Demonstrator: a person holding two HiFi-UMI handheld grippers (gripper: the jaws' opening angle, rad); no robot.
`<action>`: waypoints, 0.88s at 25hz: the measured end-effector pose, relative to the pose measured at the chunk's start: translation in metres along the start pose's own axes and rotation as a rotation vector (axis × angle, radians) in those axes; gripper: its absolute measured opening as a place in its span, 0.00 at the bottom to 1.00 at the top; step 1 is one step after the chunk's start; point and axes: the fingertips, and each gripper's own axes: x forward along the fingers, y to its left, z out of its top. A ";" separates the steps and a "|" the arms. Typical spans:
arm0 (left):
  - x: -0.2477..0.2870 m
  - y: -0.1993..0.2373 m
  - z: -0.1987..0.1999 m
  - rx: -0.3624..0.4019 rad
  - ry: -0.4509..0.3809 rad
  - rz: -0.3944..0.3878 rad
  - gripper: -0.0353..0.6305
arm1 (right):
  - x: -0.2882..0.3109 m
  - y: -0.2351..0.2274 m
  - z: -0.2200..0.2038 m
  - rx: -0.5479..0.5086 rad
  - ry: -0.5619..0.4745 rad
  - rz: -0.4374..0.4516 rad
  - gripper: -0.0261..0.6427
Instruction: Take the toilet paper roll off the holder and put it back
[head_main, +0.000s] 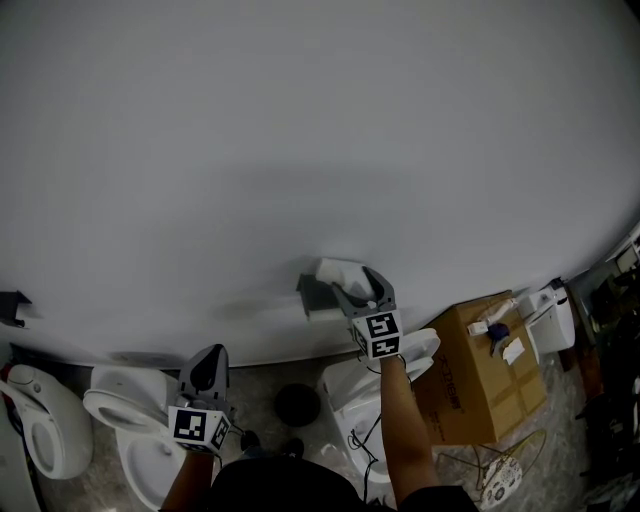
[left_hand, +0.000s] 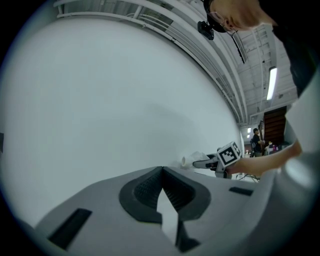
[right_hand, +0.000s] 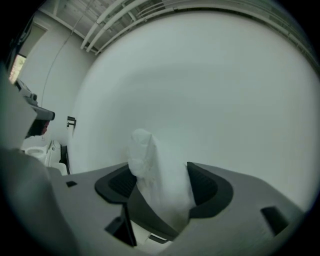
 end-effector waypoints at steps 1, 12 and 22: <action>0.001 0.001 -0.001 0.001 0.002 0.001 0.06 | 0.002 0.000 -0.005 0.001 0.015 0.002 0.52; 0.000 0.009 -0.005 -0.018 0.010 0.019 0.06 | 0.018 0.012 -0.045 -0.031 0.134 0.040 0.52; -0.001 0.009 -0.006 -0.040 0.014 0.025 0.06 | 0.022 0.012 -0.057 -0.004 0.160 0.047 0.52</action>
